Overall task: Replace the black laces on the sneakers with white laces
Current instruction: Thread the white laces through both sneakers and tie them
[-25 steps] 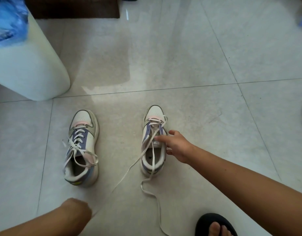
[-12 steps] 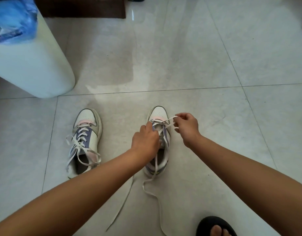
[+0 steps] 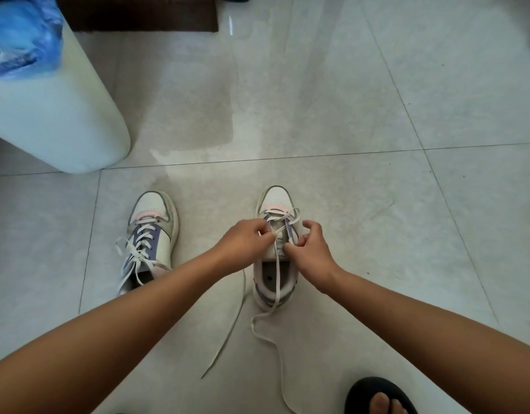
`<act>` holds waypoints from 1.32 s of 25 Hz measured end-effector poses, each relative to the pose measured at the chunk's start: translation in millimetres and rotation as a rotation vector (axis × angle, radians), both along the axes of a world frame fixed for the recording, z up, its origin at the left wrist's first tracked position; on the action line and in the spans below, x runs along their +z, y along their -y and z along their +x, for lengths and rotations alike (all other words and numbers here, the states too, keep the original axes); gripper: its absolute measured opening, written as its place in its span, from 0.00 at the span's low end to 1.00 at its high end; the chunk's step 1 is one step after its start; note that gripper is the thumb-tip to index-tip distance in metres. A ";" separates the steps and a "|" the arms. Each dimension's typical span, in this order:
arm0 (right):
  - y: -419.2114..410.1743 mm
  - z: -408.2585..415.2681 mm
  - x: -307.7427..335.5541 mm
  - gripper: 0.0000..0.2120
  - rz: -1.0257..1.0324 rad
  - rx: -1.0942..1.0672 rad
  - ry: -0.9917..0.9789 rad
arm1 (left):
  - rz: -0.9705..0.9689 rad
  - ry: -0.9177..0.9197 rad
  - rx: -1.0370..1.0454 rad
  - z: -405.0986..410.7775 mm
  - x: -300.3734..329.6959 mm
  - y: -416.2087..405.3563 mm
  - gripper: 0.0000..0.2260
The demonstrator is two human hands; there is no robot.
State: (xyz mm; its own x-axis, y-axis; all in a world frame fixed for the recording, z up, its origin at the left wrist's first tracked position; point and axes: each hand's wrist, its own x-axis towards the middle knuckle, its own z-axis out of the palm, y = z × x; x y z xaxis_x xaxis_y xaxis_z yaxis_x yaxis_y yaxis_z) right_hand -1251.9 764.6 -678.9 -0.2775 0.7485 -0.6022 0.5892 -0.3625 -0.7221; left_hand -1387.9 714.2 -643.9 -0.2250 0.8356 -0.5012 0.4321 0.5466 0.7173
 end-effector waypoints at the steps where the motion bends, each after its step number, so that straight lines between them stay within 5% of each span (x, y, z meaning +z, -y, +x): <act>1: 0.2 -1.2 -1.0 0.27 0.018 -0.030 0.008 | 0.004 0.058 -0.084 -2.9 9.5 9.0 0.12; 4: 1.5 -2.3 -2.2 0.23 0.056 -0.045 0.018 | -0.127 0.122 -0.548 -12.6 31.8 46.6 0.09; 6: 2.6 -0.7 -1.8 0.24 0.117 0.011 0.011 | -0.197 -0.073 -0.749 -21.2 35.9 64.5 0.10; 9: 4.1 2.1 -2.5 0.22 0.275 0.159 0.066 | -0.192 -0.303 -0.784 -32.3 29.2 71.3 0.12; 11: 5.3 2.0 -3.0 0.20 0.335 0.214 0.109 | -0.255 -0.240 -0.782 -33.1 25.9 70.6 0.11; 15: 2.0 1.6 -0.3 0.20 0.354 0.265 0.151 | -0.362 -0.056 -0.706 -41.8 31.2 65.5 0.10; 21: -21.0 -3.6 3.2 0.14 0.292 0.280 0.180 | -0.305 -0.245 -0.650 -43.3 28.6 52.3 0.12; 26: -46.8 -19.7 4.5 0.07 0.446 0.512 0.290 | -0.024 -0.377 -0.128 -12.1 -3.9 1.5 0.11; 29: -48.5 -25.8 2.5 0.08 0.499 0.640 0.391 | -0.070 -0.284 -0.002 -3.8 -23.1 -26.0 0.15; 33: -51.5 -29.8 2.1 0.07 0.424 0.546 0.352 | -0.098 -0.226 0.114 -0.3 -31.3 -39.5 0.18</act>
